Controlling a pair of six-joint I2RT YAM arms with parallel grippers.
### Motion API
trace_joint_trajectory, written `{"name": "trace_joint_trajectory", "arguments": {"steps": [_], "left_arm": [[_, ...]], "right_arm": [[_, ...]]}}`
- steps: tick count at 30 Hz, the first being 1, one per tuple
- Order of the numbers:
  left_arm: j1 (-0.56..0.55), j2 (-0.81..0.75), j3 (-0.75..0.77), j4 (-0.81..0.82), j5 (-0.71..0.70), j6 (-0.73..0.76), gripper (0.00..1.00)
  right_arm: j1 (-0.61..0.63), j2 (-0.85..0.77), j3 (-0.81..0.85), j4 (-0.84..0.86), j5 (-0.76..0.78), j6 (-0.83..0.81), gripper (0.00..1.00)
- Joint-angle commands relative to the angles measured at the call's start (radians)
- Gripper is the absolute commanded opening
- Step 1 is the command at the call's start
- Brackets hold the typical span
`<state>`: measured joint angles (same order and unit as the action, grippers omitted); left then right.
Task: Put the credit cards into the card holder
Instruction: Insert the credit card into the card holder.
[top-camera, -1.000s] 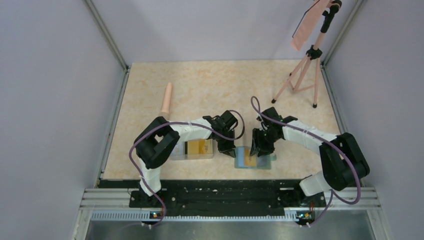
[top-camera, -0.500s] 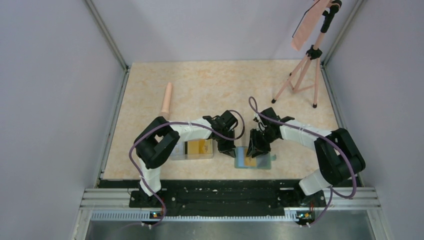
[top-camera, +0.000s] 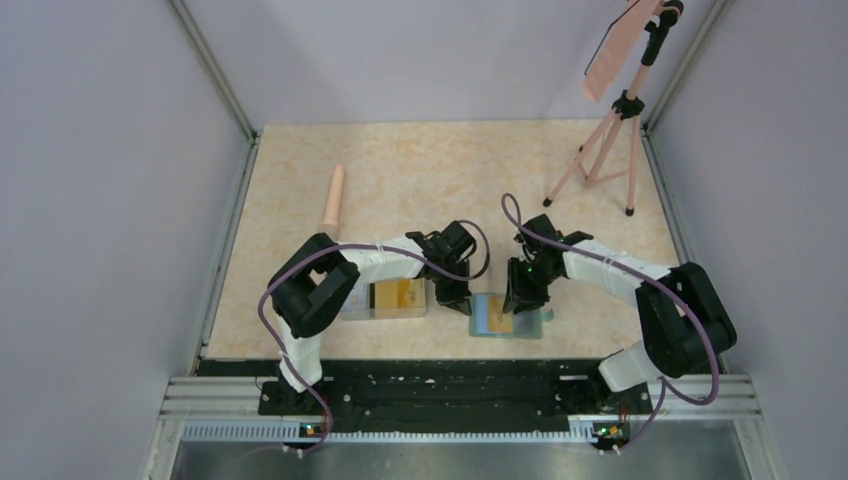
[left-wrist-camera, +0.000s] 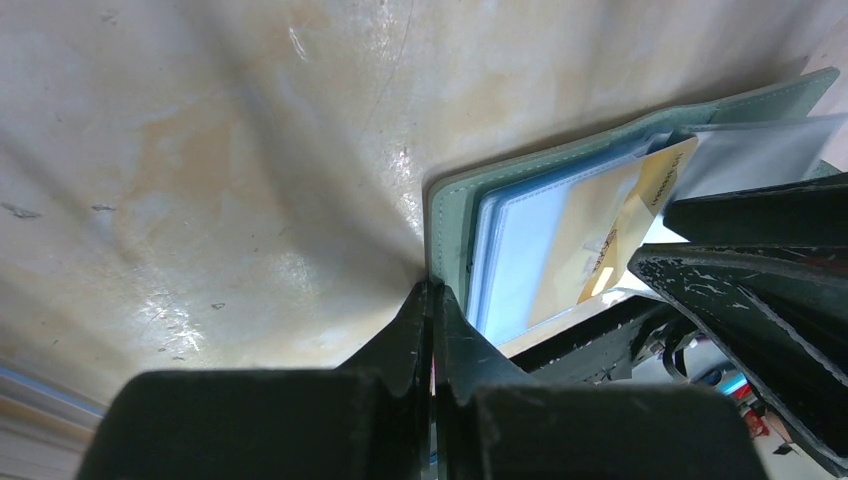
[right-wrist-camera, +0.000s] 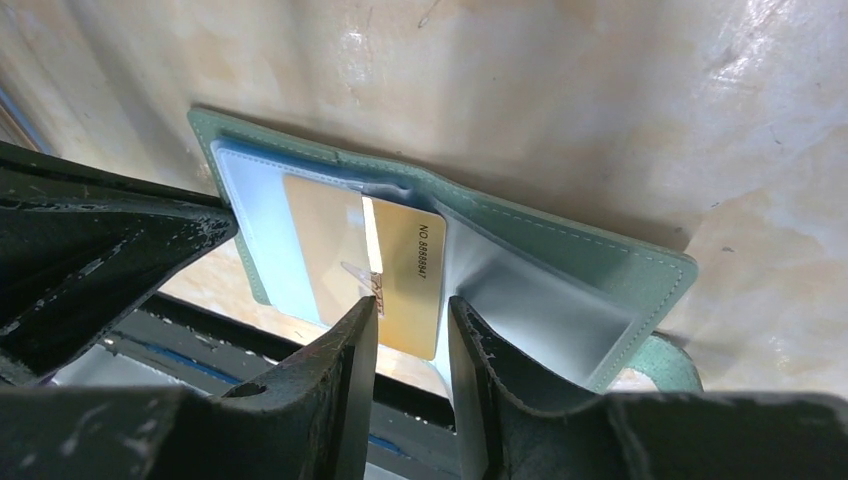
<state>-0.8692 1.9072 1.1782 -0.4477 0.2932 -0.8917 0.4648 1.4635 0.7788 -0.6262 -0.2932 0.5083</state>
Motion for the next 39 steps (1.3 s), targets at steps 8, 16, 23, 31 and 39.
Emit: {"name": "trace_joint_trajectory", "arguments": {"steps": [8, 16, 23, 31, 39], "left_arm": [[-0.021, 0.043, 0.003, -0.042, -0.048, 0.010, 0.00], [-0.022, 0.035, 0.010, -0.055, -0.060, 0.009, 0.00], [-0.022, 0.012, 0.022, -0.100, -0.106, 0.013, 0.00], [-0.021, -0.111, 0.033, -0.185, -0.256, 0.023, 0.22], [-0.021, -0.195, -0.084, 0.028, -0.099, -0.011, 0.26]], "right_arm": [[0.010, 0.064, -0.013, 0.083, -0.148, 0.014, 0.24], [0.037, 0.105, 0.012, 0.149, -0.238, 0.072, 0.22], [0.076, 0.141, 0.059, 0.176, -0.255, 0.096, 0.19], [0.079, 0.097, 0.105, 0.059, -0.119, 0.000, 0.42], [0.079, -0.023, 0.097, -0.003, -0.048, -0.047, 0.60]]}}
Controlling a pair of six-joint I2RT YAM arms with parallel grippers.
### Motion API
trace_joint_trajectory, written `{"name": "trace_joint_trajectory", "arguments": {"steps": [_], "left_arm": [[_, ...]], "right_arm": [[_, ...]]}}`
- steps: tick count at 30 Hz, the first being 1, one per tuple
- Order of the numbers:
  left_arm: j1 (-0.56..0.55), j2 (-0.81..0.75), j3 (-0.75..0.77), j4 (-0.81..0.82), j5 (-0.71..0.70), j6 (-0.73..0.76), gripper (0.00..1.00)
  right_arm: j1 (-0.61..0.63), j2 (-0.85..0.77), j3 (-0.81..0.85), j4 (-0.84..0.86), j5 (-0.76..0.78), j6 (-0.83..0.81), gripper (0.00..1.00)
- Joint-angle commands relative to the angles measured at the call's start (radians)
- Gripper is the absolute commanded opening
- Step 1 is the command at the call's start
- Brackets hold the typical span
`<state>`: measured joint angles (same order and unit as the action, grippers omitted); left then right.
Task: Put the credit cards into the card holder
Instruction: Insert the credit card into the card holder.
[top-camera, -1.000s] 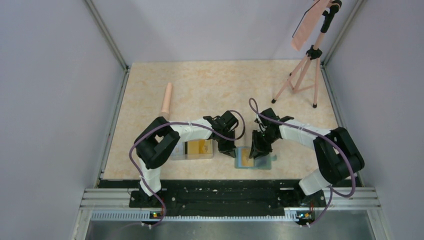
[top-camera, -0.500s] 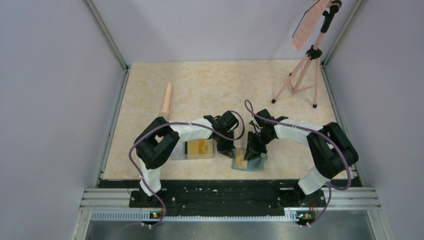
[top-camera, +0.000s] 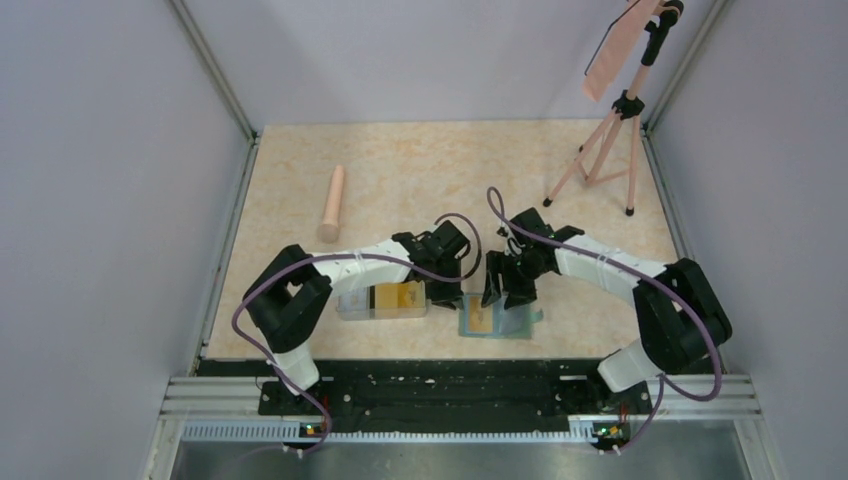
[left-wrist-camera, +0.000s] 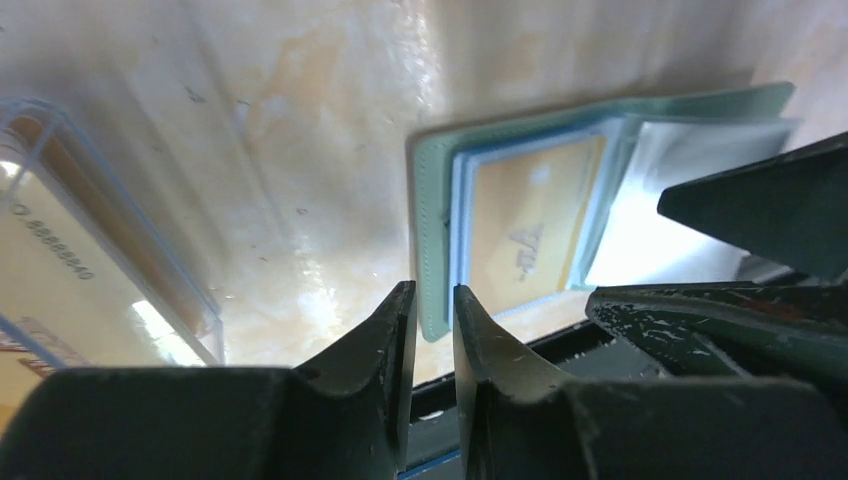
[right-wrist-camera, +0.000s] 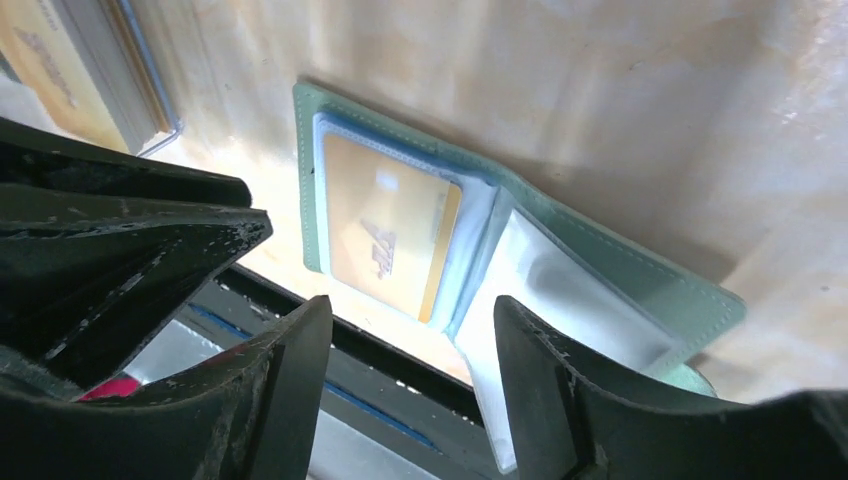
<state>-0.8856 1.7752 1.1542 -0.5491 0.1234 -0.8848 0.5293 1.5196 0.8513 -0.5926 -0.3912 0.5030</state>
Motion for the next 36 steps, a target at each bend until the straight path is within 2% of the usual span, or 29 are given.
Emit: {"name": "trace_joint_trajectory", "arguments": {"steps": [1, 5, 6, 13, 19, 22, 30, 36], "left_arm": [[-0.005, -0.068, -0.076, 0.178, 0.085, -0.026, 0.26], [-0.005, -0.052, -0.103, 0.244, 0.126, -0.035, 0.26], [-0.005, -0.044, -0.107, 0.261, 0.138, -0.038, 0.26], [-0.006, 0.001, -0.109, 0.298, 0.166, -0.042, 0.26], [-0.007, 0.036, -0.085, 0.244, 0.143, -0.031, 0.25], [-0.010, 0.047, -0.064, 0.176, 0.100, -0.025, 0.25], [-0.027, 0.071, -0.007, 0.114, 0.069, 0.004, 0.26], [-0.041, 0.073, 0.008, 0.195, 0.132, 0.015, 0.24]], "right_arm": [[0.015, -0.088, 0.020, -0.034, 0.048, -0.044, 0.57], [0.014, -0.092, -0.024, 0.013, 0.000, -0.043, 0.28], [0.015, -0.084, -0.037, 0.028, -0.008, -0.038, 0.24], [0.014, -0.013, -0.100, 0.083, -0.013, -0.020, 0.05], [0.014, 0.020, -0.107, 0.082, 0.009, -0.021, 0.00], [0.013, 0.025, -0.106, 0.080, 0.014, -0.022, 0.00], [0.013, 0.031, -0.104, 0.079, 0.012, -0.023, 0.00], [0.014, 0.033, -0.100, 0.079, 0.002, -0.026, 0.00]]}}
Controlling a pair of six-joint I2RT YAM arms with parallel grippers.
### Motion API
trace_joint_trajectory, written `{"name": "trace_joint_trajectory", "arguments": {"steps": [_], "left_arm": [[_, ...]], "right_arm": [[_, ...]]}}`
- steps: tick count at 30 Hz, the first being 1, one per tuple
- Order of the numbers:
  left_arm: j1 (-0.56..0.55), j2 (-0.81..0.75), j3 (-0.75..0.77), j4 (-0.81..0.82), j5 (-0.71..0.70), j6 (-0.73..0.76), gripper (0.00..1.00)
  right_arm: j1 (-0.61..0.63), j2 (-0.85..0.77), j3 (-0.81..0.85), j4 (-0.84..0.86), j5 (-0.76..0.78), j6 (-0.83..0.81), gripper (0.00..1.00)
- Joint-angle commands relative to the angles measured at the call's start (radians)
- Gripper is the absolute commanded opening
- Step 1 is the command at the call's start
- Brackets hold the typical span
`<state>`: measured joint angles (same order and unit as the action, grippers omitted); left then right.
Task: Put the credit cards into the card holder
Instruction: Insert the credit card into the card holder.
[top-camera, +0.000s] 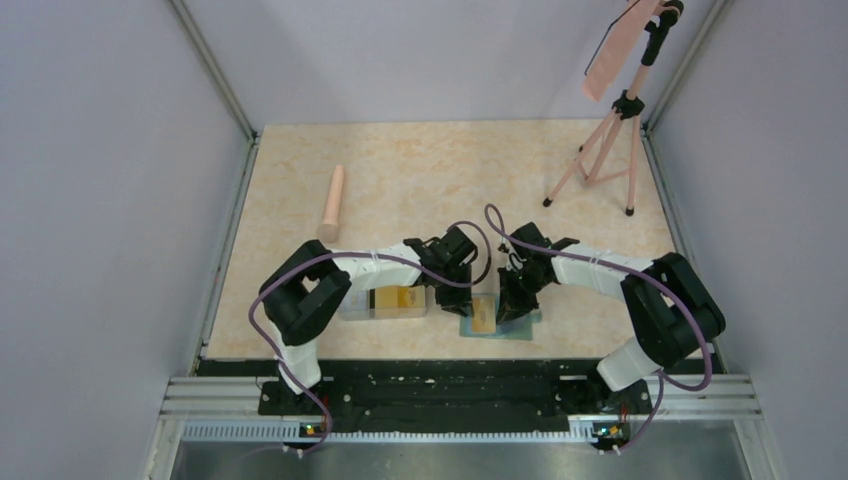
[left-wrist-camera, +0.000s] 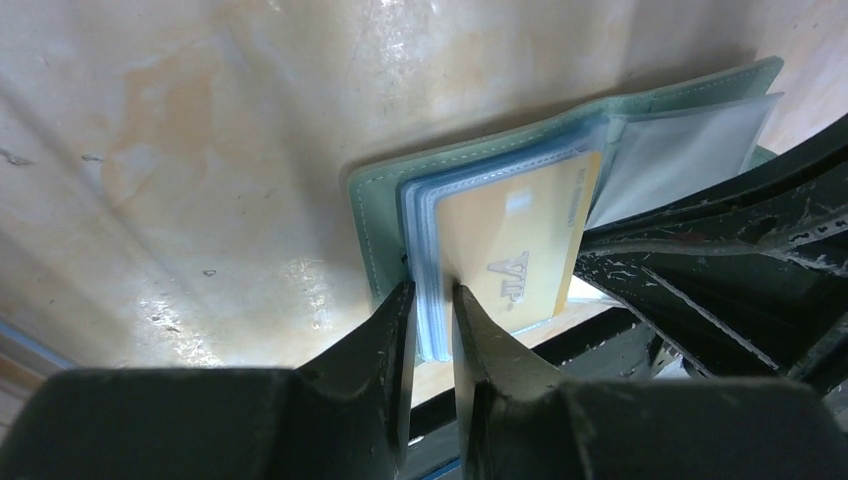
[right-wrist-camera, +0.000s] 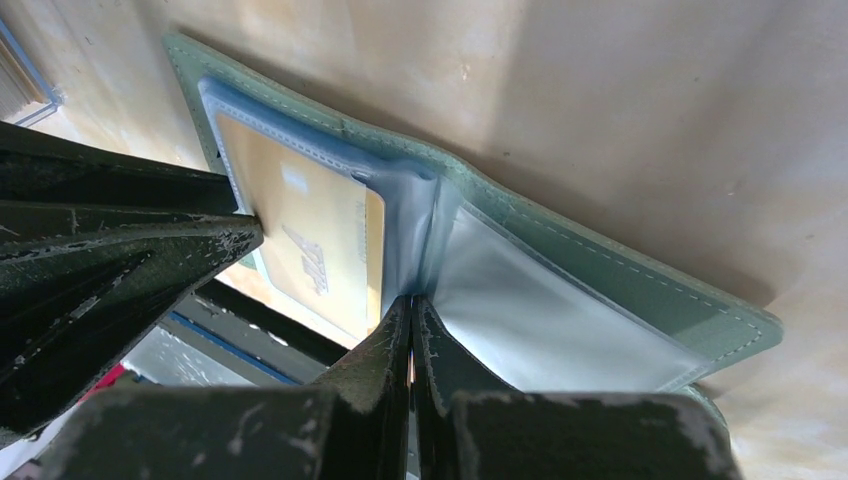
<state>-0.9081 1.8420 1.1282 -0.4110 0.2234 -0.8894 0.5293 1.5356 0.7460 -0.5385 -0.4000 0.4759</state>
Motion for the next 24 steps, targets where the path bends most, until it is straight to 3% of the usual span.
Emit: {"name": "trace_joint_trajectory", "arguments": {"steps": [1, 5, 13, 24], "left_arm": [[-0.021, 0.003, 0.042, 0.061, 0.037, 0.023, 0.23], [-0.030, -0.009, 0.081, 0.027, 0.023, 0.038, 0.18], [-0.057, -0.008, 0.177, -0.114, -0.039, 0.077, 0.20], [-0.072, 0.005, 0.192, -0.072, 0.001, 0.081, 0.20]], "right_arm": [[0.015, 0.020, 0.006, 0.025, 0.009, 0.000, 0.00], [0.013, 0.021, 0.009, 0.025, 0.005, 0.001, 0.00], [0.015, 0.022, 0.016, 0.020, 0.002, -0.001, 0.00], [0.014, 0.014, 0.029, 0.011, 0.001, -0.006, 0.00]]}}
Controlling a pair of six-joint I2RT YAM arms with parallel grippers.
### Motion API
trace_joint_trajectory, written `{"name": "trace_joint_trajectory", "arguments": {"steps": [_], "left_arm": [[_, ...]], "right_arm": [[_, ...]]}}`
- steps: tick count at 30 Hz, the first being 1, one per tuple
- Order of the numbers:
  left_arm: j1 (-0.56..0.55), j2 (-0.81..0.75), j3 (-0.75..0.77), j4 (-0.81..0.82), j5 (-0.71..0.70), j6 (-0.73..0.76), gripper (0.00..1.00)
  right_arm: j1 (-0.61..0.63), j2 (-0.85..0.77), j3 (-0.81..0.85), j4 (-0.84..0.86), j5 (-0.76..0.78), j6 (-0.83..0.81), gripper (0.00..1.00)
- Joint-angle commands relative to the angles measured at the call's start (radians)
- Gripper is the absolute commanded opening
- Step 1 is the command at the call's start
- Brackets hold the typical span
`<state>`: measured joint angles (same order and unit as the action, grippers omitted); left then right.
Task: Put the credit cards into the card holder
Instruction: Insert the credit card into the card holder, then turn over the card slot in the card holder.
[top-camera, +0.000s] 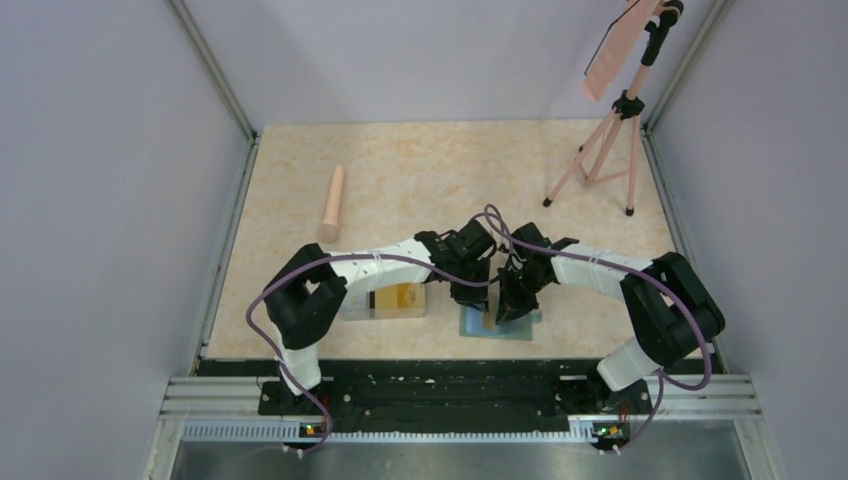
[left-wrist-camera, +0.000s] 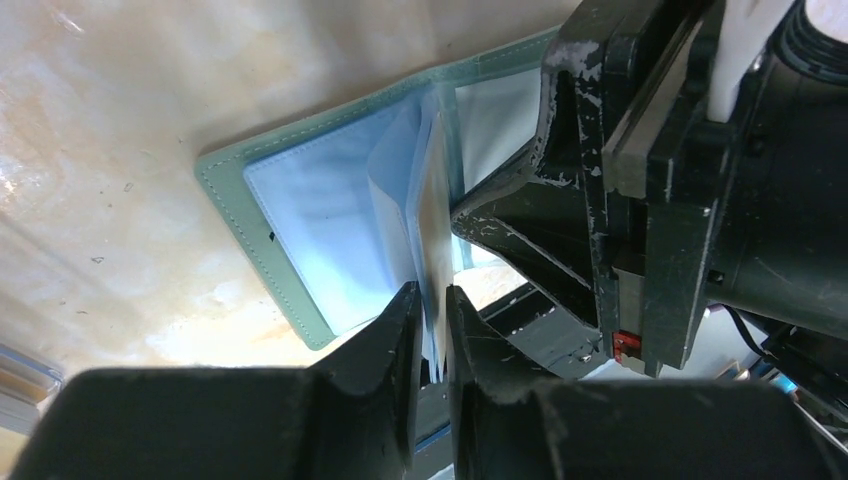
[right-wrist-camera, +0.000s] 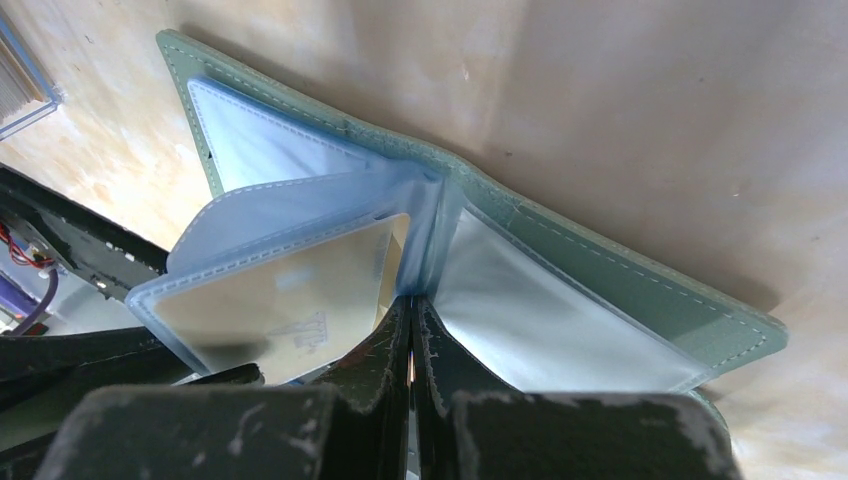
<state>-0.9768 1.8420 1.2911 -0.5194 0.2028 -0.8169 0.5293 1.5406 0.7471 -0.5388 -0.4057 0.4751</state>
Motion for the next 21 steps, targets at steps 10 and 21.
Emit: {"name": "trace_joint_trajectory", "arguments": {"steps": [10, 21], "left_arm": [[0.012, -0.005, 0.035, -0.183, -0.152, -0.020, 0.00], [0.013, 0.012, 0.080, -0.115, -0.032, -0.009, 0.14]], "right_arm": [[0.012, -0.087, 0.089, -0.044, 0.048, -0.018, 0.07], [-0.053, -0.196, 0.121, -0.061, 0.044, 0.007, 0.13]]}}
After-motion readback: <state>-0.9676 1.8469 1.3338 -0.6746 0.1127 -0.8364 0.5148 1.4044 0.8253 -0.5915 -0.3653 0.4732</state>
